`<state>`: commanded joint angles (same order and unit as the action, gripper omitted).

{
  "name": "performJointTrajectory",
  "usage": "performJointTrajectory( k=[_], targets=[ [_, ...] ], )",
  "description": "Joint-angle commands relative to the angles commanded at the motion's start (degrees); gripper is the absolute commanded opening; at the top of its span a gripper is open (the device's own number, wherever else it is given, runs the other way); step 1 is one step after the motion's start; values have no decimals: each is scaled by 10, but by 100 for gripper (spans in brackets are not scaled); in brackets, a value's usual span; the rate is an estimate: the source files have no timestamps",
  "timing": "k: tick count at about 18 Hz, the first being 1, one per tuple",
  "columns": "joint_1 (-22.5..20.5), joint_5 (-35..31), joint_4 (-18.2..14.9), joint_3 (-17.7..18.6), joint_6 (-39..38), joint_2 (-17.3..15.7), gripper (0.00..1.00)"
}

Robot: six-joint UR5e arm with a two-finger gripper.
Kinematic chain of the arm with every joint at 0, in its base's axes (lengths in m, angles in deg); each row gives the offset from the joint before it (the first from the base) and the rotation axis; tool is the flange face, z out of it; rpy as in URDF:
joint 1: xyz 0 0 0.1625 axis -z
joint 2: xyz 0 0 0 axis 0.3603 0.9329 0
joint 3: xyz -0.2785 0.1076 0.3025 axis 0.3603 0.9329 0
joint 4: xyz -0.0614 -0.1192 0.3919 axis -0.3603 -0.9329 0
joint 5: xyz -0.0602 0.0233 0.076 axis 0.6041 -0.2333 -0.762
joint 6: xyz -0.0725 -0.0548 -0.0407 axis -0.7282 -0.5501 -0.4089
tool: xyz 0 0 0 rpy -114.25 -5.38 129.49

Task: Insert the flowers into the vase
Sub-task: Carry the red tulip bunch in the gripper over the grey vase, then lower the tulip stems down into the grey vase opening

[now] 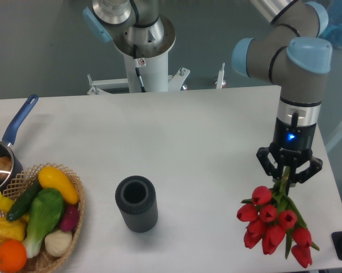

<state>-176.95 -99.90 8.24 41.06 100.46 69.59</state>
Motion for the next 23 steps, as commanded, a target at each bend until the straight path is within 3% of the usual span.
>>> performJointTrajectory(
  k=[4,11,16,23],
  targets=[
    [11,101,1,1,2,-1,18],
    [33,267,0,27,3,-37,18],
    [57,353,1,66,11,-63,18],
    [55,479,1,126,11,-87,18]
  ],
)
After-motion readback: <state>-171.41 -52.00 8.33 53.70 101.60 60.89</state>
